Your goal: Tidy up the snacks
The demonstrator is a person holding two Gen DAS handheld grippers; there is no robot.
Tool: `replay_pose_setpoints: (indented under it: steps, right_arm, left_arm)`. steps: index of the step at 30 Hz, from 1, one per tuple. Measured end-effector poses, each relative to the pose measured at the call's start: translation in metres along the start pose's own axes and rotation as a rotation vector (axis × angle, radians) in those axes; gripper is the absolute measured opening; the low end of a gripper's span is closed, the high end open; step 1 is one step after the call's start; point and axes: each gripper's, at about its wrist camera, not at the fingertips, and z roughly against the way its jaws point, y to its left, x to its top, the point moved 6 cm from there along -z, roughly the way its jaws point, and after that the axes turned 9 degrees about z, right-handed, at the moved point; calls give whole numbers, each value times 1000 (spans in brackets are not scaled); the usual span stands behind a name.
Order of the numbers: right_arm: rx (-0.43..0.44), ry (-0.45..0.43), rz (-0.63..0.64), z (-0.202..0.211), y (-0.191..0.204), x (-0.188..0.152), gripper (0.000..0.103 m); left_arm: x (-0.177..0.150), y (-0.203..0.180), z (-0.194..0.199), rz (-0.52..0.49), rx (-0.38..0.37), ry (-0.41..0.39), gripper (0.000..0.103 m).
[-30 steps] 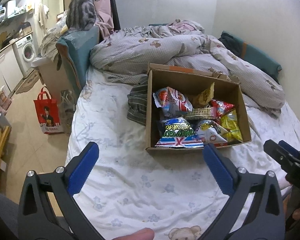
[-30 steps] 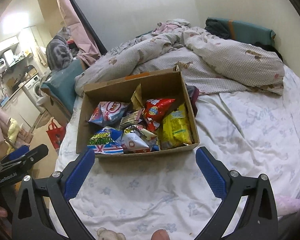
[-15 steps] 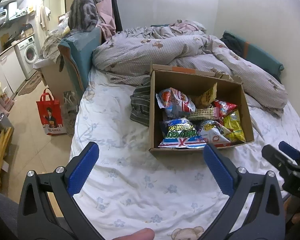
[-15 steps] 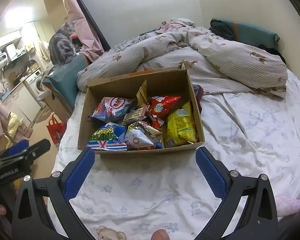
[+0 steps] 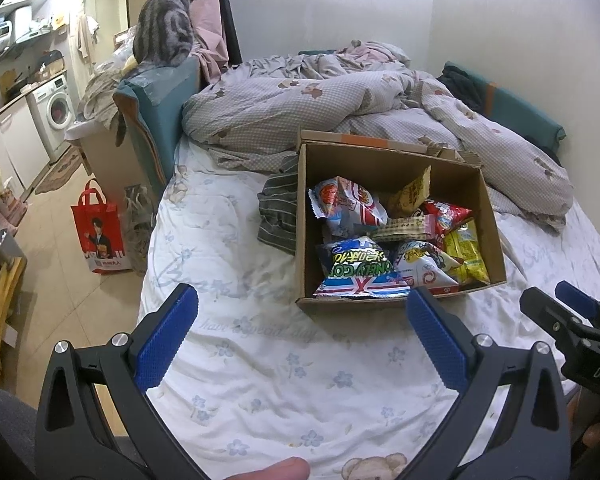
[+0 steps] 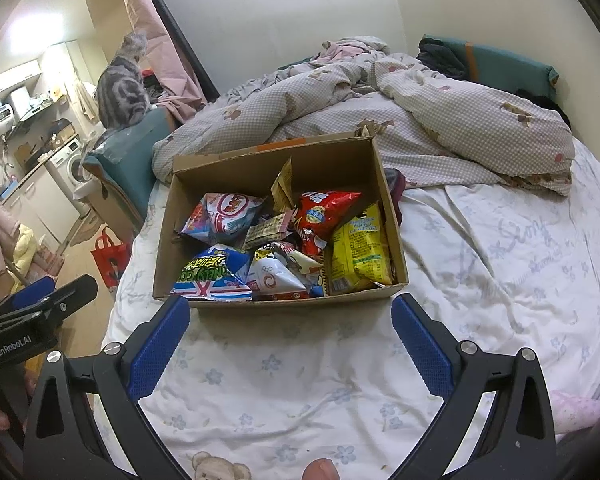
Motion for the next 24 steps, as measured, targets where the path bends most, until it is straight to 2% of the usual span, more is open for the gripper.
replay_pose_setpoints:
  steps: [24]
  right_arm:
    - [-21,-20,18,0,0,2,103]
  left_arm:
    - [-3,-3,-5,-2,-21,22,103]
